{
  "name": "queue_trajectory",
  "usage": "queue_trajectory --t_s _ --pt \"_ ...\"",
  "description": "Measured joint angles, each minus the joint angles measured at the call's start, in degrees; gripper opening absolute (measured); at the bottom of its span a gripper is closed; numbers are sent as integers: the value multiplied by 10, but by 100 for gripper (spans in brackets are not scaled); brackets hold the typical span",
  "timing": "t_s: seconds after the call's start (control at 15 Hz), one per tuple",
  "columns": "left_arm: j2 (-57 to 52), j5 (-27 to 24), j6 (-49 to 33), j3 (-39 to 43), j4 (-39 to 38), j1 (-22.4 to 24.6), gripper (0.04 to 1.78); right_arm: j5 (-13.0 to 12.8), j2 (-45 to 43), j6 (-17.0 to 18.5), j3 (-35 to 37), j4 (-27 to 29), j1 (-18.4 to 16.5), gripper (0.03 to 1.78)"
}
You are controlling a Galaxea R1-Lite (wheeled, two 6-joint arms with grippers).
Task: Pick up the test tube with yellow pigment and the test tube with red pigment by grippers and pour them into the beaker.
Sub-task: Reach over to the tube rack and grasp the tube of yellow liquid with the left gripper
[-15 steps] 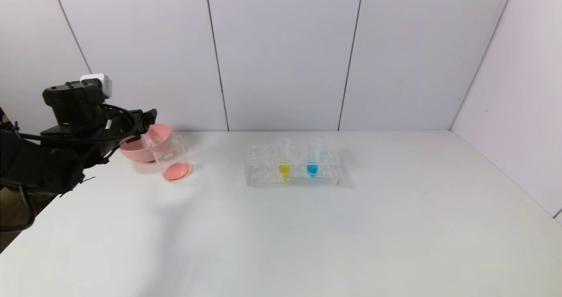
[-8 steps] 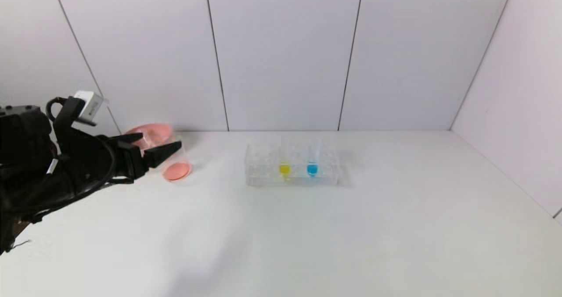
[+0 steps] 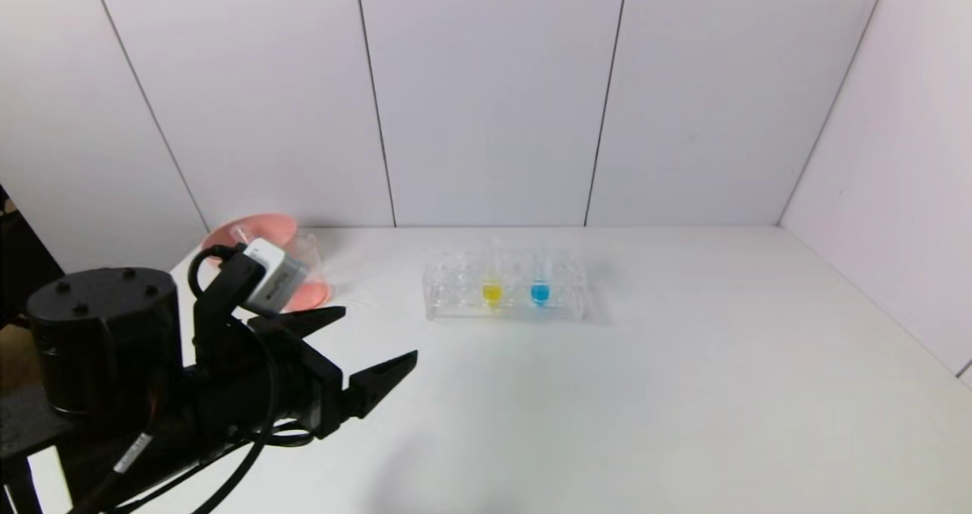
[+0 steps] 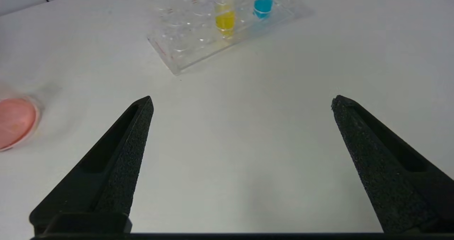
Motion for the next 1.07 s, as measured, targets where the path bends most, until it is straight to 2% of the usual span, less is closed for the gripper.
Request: queue_trajectory --t_s 0.13,0.27,0.47,0.6,0.73,1.07 --pt "39 111 -37 -24 -16 -77 175 0 0 0 0 0 0 171" --pt "97 214 -49 -61 -52 -127 175 0 0 0 0 0 0 171" --pt "202 342 -50 -144 -114 -162 175 0 0 0 0 0 0 171" --pt "270 409 -50 -205 -134 -170 175 0 0 0 0 0 0 171" --pt "325 443 -50 -250 -142 -174 175 0 0 0 0 0 0 171" --pt "407 448 -30 -329 -141 -170 175 0 0 0 0 0 0 171"
